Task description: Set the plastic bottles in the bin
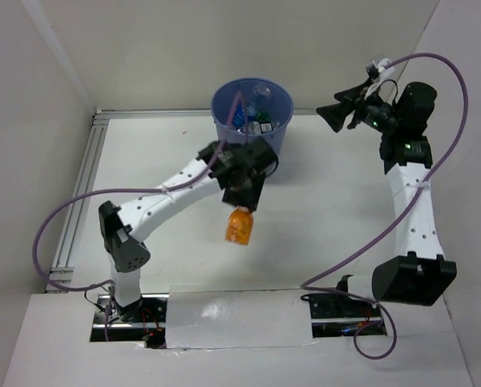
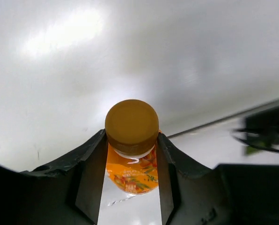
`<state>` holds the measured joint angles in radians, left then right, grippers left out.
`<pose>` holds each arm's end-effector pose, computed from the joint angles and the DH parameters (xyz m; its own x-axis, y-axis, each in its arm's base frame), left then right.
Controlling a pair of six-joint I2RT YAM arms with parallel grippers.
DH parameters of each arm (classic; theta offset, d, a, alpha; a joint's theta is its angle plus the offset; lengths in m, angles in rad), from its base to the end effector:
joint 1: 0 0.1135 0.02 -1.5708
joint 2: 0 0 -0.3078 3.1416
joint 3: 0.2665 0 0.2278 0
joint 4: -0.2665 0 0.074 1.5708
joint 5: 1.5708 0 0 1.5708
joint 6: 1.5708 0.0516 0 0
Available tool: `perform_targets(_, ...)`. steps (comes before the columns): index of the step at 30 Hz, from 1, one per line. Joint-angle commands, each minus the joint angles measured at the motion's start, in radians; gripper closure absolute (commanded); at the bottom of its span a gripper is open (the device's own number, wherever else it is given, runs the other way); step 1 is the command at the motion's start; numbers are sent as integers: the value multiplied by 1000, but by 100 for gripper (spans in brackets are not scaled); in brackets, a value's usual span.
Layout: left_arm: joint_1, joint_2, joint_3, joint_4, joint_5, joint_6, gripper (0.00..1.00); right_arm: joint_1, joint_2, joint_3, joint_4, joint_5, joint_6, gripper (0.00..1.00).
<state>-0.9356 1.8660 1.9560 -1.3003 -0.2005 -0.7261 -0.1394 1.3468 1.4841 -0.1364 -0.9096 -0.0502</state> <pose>0.2260 -0.2893 0.3709 -0.9112 0.1396 -0.3875 0.1901 0.9772 -0.0949 0.2699 0.0033 0.5032 0.0358 -0.0361 -0.9987 -0.6953 0.7169 -0.0509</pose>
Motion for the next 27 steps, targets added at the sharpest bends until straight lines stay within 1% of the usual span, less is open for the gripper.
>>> perform_targets(1, 9, -54, 356, -30, -39, 86, 100, -46, -92, -73, -129, 60, -147, 23)
perform_targets(2, 38, -54, 404, 11, -39, 112, 100, -46, -115, -91, -184, 60, -204, 31)
perform_targets(3, 61, -54, 423, 75, -15, 163, 100, -58, -124, -129, -213, 60, -232, 47)
perform_targets(4, 85, -82, 384, 257, 12, 178, 100, -58, -135, -151, -239, 60, -255, 66)
perform_targets(5, 142, -140, 336, 368, 59, 179, 100, -68, -144, -197, -297, 49, -308, 96)
perform_targets(6, 174, -172, 278, 489, 82, 179, 100, -68, -158, -197, -331, 38, -338, 100)
perform_targets(7, 211, -200, 218, 609, 114, 153, 100, -68, -158, -241, -362, 38, -361, 100)
perform_targets(8, 281, -221, 123, 818, 136, 124, 100, -68, -179, -264, -412, 29, -376, 100)
perform_targets(9, 311, -235, 89, 901, 119, 69, 100, -68, -189, -289, -437, 29, -419, 98)
perform_targets(10, 337, -244, 63, 967, 95, 51, 100, -68, -199, -333, -457, 29, -433, 92)
perform_targets(11, 371, -245, 38, 1016, 57, 39, 100, -68, -213, -356, -468, 29, -433, 83)
perform_targets(12, 385, -228, 38, 1088, 32, 39, 100, -68, -247, -376, -486, 29, -453, 71)
perform_targets(13, 395, -206, 38, 1099, -5, 39, 100, -68, -265, -413, -486, 29, -465, 48)
perform_targets(14, 415, -147, 88, 1099, -5, 39, 100, -68, -284, -429, -486, 43, -465, 39)
perform_targets(17, 416, -59, 159, 1076, -62, 65, 100, -68, -342, -476, -476, 61, -456, 24)
perform_targets(19, 425, -7, 170, 1076, -76, 74, 100, -58, -351, -487, -476, 75, -447, 17)
perform_targets(20, 425, 10, 182, 1058, -76, 74, 98, -58, -360, -487, -476, 86, -447, 13)
perform_targets(21, 434, 24, 201, 1047, -56, 74, 86, -58, -360, -487, -476, 86, -430, 3)
perform_targets(22, 434, 47, 210, 1035, -56, 74, 71, -58, -360, -487, -485, 100, -430, 0)
perform_targets(23, 434, 47, 219, 1020, -56, 74, 49, -58, -360, -487, -485, 112, -418, 0)
perform_targets(24, 434, 47, 230, 991, -56, 74, 1, -58, -360, -487, -485, 112, -398, 0)
perform_targets(25, 434, 47, 230, 990, -56, 91, 0, -58, -360, -475, -485, 129, -384, 0)
perform_targets(27, 434, 7, 215, 1009, -44, 100, 0, -58, -360, -475, -470, 181, -303, 0)
